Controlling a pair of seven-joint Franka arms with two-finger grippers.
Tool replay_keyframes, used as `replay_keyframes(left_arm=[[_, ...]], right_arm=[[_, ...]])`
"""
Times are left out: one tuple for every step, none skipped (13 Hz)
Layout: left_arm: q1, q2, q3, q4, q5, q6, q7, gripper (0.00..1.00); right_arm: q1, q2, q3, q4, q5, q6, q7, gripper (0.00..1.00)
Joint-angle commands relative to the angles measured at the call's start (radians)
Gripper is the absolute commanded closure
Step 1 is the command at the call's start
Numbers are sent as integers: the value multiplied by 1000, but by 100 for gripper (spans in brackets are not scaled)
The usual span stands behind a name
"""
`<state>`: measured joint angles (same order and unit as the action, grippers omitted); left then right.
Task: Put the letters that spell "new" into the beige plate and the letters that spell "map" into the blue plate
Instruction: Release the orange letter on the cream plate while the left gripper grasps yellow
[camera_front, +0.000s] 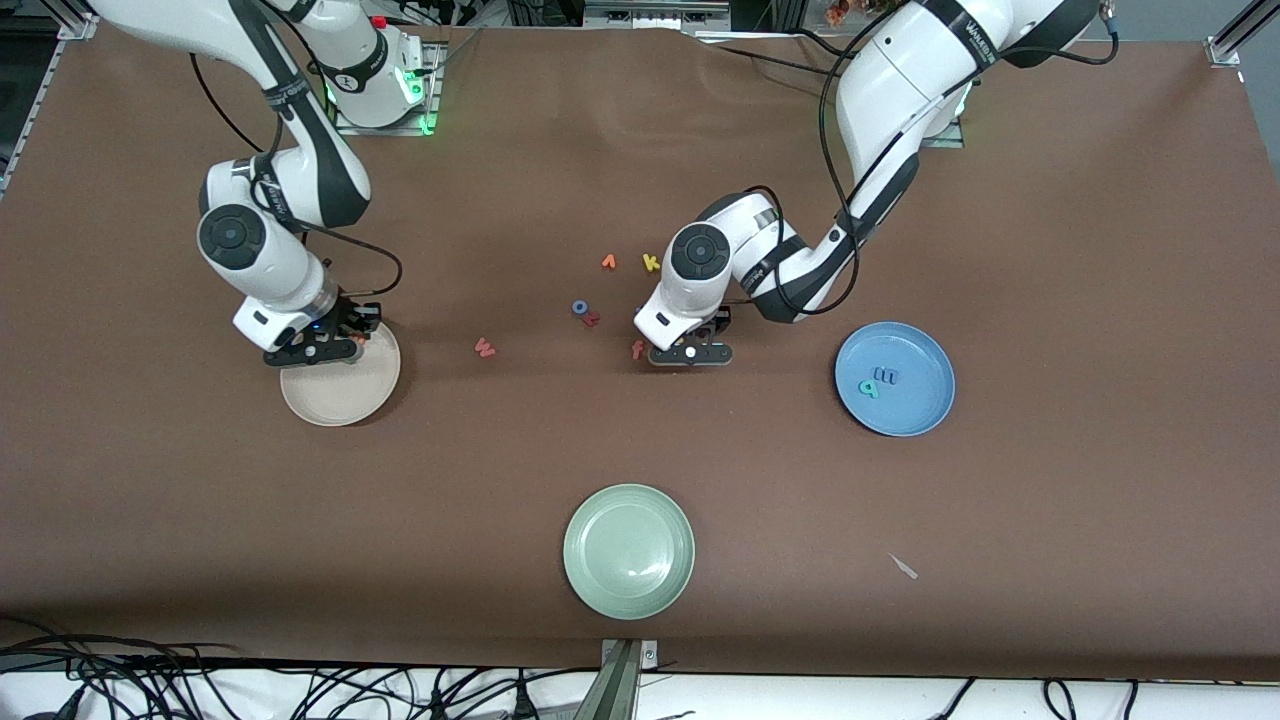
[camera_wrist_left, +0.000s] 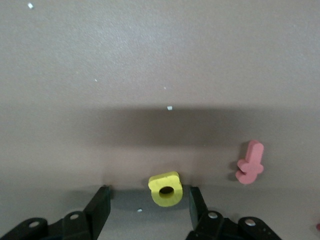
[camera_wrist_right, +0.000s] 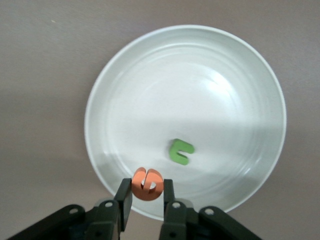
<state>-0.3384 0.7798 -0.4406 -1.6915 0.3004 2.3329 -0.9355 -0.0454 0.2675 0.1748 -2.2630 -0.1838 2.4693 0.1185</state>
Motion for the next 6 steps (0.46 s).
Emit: replay_keyframes(left_arm=[[-10, 19, 11, 16, -6, 19, -9, 30], [-10, 21, 11, 16, -3, 51, -8, 33], [-2, 21, 13, 15, -3, 59, -8, 44], [-2, 21, 13, 15, -3, 59, -8, 59], [-5, 19, 13, 15, -4, 59, -17, 66], [4, 16, 13, 15, -3, 59, -41, 86]], right_arm=[[2, 6, 6, -6, 21, 13, 28, 27], [4, 7, 14, -6, 35, 11, 68, 24], [4, 10, 43, -4, 37, 11, 122, 23], [7, 18, 84, 3, 38, 13, 189, 23], [31, 38, 112, 32, 38, 10, 284, 23], [76, 74, 123, 67, 38, 10, 384, 23]])
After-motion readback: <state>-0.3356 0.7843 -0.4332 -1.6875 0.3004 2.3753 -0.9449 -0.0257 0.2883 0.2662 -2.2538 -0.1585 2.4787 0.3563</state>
